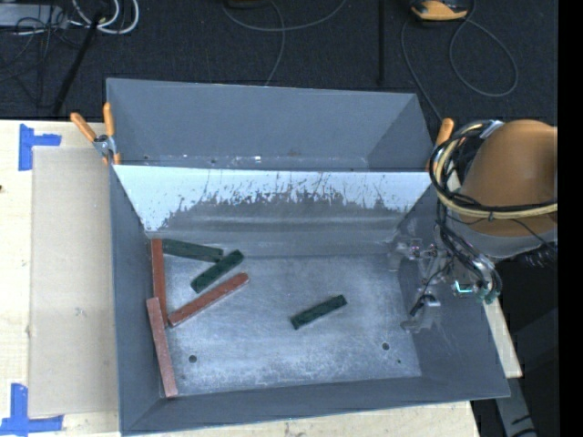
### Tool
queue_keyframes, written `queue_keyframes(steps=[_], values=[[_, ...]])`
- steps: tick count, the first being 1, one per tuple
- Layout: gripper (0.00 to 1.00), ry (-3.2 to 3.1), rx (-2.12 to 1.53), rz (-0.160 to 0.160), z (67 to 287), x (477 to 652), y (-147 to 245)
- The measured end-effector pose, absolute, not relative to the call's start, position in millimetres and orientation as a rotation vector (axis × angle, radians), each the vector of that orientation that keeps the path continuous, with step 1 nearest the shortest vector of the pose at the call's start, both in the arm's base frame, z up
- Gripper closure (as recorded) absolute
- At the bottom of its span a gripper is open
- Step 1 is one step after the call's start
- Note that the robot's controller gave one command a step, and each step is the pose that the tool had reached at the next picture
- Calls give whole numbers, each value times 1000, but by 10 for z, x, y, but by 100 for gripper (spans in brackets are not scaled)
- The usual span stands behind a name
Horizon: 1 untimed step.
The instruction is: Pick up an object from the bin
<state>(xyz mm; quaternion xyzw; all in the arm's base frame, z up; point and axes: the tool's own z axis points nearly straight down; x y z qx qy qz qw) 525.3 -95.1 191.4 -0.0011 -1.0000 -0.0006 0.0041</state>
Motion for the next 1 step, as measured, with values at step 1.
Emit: queue_keyframes(steps=[1], values=[[0, -3127, 189, -6, 651, 5304, 105]])
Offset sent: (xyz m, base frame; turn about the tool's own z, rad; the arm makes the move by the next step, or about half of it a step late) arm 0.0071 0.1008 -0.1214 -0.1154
